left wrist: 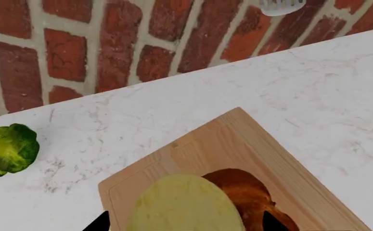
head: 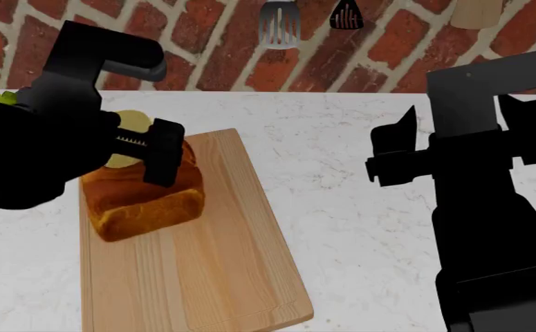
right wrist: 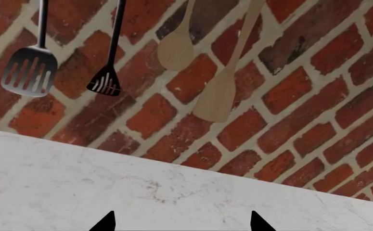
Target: Pick up the wedge of cheese and place it on the slice of bread to prepare a simple cheese on bread dish.
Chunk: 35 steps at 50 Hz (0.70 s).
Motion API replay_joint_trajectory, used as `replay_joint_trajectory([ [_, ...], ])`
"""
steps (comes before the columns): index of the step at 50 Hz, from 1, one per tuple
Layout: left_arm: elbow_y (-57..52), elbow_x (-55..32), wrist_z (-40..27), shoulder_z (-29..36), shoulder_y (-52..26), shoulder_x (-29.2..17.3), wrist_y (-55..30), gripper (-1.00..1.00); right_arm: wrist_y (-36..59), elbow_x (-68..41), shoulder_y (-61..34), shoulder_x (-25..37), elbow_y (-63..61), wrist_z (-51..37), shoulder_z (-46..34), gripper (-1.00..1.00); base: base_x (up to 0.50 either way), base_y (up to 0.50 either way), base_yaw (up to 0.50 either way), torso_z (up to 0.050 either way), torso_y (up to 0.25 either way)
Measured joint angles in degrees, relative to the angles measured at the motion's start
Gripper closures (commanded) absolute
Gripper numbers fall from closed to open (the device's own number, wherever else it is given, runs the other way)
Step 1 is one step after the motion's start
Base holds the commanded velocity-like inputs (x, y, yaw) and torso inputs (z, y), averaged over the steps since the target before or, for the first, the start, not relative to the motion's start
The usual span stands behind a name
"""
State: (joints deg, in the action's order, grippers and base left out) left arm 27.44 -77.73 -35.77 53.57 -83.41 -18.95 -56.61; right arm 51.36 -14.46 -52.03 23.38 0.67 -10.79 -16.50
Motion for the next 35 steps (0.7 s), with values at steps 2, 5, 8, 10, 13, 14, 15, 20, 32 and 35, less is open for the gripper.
replay_joint_trajectory([
  [2,-0.08,-0.14,0.02,0.0,-0.09,-0.02,-0.04,-1.0,-0.01,-0.04,0.0,0.0,0.04,0.02,-0.02,-1.0,0.0,0.0,0.0,0.0,0.0],
  [5,-0.27,-0.42,-0.07,-0.06,-0.3,-0.1,-0.17,-1.0,-0.02,-0.1,0.0,0.0,0.1,0.05,-0.05,-1.0,0.0,0.0,0.0,0.0,0.0],
  [8,-0.73,-0.87,-0.45,-0.27,-0.56,-0.29,-0.45,-1.0,0.07,-0.17,-0.02,0.01,0.05,0.06,-0.07,-1.0,0.0,0.0,0.0,0.0,0.0],
  [10,-1.2,-1.25,-0.82,-0.49,-0.75,-0.48,-0.67,-1.0,0.13,-0.21,-0.04,0.01,0.01,0.06,-0.09,-1.0,0.0,0.0,0.0,0.0,0.0],
  [13,-2.15,-1.84,-1.62,-0.79,-1.15,-0.81,-1.12,-1.0,0.22,-0.27,-0.07,0.02,-0.06,0.05,-0.12,-1.0,0.0,0.0,0.0,0.0,0.003],
  [14,-2.49,-1.95,-1.97,-0.84,-1.34,-0.93,-1.28,-1.0,0.23,-0.28,-0.08,0.03,-0.09,0.05,-0.13,-1.0,0.0,0.0,0.0,0.0,0.0],
  [15,-2.82,-2.07,-2.28,-0.92,-1.52,-1.05,-1.43,-1.0,0.24,-0.29,-0.08,0.03,-0.11,0.05,-0.14,-1.0,0.0,0.0,0.0,0.0,0.0],
  [20,-4.61,-2.96,-3.77,-1.48,-2.48,-1.74,-2.34,-1.0,0.09,-0.31,-0.05,0.05,-0.05,0.03,-0.19,-1.0,0.0,0.0,0.0,0.0,0.0],
  [32,-11.95,-10.23,-10.95,-5.7,-5.34,-4.61,-5.57,-1.0,0.05,-0.45,-0.06,0.14,-0.11,0.05,-0.31,-1.0,0.0,0.0,0.0,0.0,0.0],
  [35,-13.76,-12.22,-13.0,-6.84,-6.04,-5.52,-6.22,-1.0,-0.04,-0.47,-0.03,0.14,-0.02,0.07,-0.34,-1.0,0.0,0.0,0.0,0.0,0.0],
])
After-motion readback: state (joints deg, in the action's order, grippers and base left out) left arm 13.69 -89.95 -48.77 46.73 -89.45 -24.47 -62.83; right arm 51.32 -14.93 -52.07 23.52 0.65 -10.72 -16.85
